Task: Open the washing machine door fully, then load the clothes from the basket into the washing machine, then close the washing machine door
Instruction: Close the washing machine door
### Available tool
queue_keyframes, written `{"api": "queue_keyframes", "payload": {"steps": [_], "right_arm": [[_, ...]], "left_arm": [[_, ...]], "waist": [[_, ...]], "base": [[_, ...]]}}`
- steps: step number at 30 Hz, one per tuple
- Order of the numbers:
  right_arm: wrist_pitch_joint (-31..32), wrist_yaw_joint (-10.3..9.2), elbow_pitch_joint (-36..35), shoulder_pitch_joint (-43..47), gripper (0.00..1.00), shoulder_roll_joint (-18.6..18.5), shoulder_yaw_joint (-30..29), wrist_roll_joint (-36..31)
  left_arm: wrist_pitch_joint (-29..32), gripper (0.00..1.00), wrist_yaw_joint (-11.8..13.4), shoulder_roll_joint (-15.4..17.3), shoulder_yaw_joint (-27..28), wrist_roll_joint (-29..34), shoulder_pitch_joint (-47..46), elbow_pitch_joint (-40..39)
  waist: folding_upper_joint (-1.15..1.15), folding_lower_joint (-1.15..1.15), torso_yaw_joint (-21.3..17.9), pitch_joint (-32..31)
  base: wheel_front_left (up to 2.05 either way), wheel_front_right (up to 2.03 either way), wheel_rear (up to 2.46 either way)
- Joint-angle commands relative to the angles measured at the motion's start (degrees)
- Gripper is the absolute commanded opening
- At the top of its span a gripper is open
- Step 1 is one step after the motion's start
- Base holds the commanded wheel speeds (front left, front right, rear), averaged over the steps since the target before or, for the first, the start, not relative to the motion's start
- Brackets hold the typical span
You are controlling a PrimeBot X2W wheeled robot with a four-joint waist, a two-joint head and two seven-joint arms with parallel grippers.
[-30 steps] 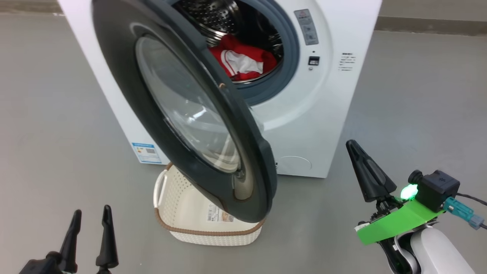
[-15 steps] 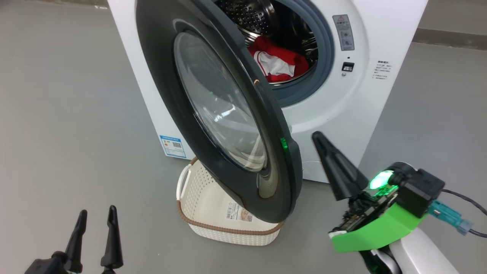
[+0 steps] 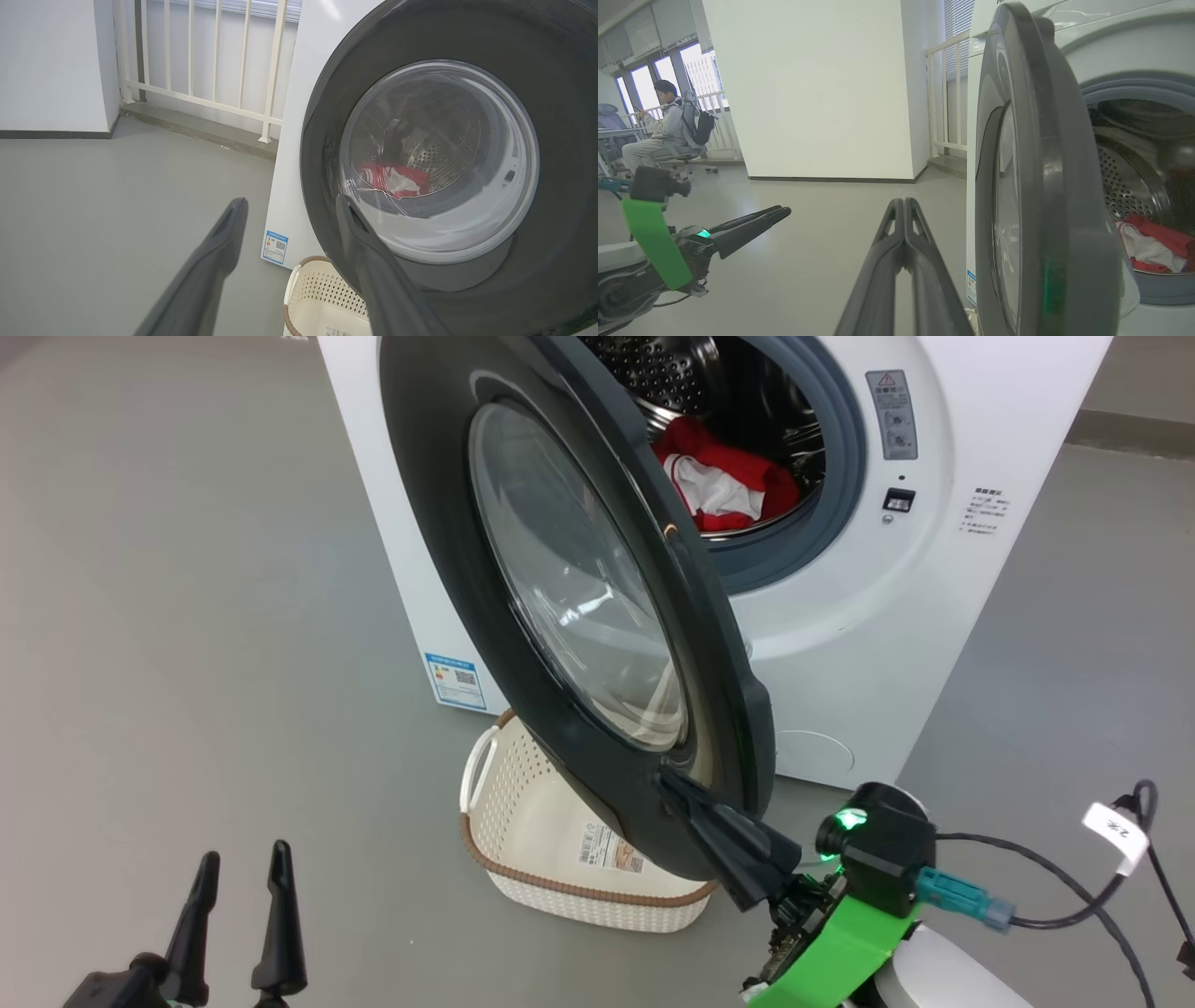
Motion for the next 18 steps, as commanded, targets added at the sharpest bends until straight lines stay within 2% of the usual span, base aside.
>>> {"api": "queue_keyframes", "payload": {"steps": [1,8,18], "right_arm": [[-0.3,0.09,-0.3,-1.7,0.0,-0.2,1.1,-0.4],[-0.3,0.09,7.1,-3.7,0.0,-1.2,3.7,0.3],[-0.3,0.09,11.7,-5.5,0.0,-1.7,2.4,0.6]], "left_arm": [[-0.5,1.0,-0.2,0.7,1.7,-0.2,-1.3,-1.2],[-0.5,1.0,-0.2,0.7,1.5,-1.2,-2.2,-1.3],[-0.5,1.0,-0.2,0.7,1.1,-1.6,-3.2,-1.6]], "waist": [[0.0,0.0,0.3,0.6],[0.0,0.0,0.9,2.3],[0.0,0.0,1.3,4.9]], "base": [[0.0,0.0,0.0],[0.0,0.0,0.0],[0.0,0.0,0.0]]}}
